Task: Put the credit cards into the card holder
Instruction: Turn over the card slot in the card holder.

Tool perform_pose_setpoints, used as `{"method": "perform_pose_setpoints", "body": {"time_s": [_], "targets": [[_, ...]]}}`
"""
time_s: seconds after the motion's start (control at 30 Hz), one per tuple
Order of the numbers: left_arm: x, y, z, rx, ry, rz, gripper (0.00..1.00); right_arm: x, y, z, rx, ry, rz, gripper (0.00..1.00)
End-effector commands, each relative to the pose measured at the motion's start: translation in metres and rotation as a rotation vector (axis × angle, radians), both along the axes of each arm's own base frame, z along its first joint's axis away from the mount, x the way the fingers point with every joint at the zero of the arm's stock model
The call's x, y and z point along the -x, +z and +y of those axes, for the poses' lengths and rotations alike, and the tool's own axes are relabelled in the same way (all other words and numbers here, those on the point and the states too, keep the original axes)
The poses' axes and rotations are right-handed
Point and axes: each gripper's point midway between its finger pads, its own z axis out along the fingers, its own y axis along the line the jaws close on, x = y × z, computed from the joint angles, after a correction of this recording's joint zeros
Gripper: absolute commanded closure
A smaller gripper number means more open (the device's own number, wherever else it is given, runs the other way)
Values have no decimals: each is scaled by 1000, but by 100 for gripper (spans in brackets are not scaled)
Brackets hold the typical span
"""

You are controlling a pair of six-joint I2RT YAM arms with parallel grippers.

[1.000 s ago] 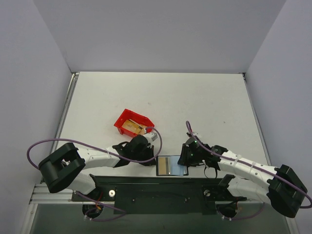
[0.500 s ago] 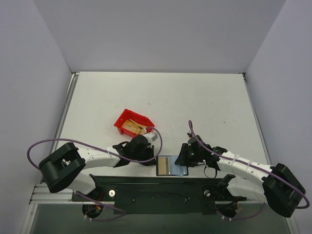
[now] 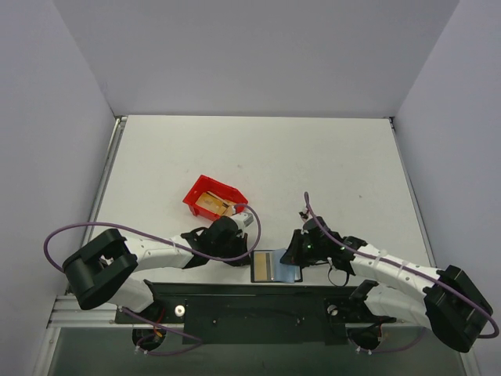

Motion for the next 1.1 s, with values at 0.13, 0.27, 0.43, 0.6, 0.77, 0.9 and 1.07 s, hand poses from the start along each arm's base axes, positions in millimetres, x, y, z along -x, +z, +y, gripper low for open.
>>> {"method": "perform_pose_setpoints", "body": {"time_s": [0.13, 0.27, 0.43, 0.6, 0.77, 0.9, 1.07], "targets": [[-11, 11, -9, 23, 2, -33, 100, -14, 32, 12, -83, 22, -105, 100], [-11, 10, -8, 21, 3, -33, 100, -15, 40, 15, -104, 30, -123, 100], [-12, 10, -6, 23, 9, -35, 100, -16, 47, 25, -150, 50, -128, 100], [-13, 13, -4, 27, 22, -42, 100, -19, 43, 34, -181, 55, -105, 100], [-20, 27, 5, 52, 83, -88, 100, -20, 35, 47, -229, 63, -70, 100], [-27, 41, 17, 80, 141, -133, 100, -23, 34, 58, -252, 83, -68, 100], [-32, 49, 28, 86, 173, -151, 100, -22, 32, 73, -267, 132, -47, 74]]}}
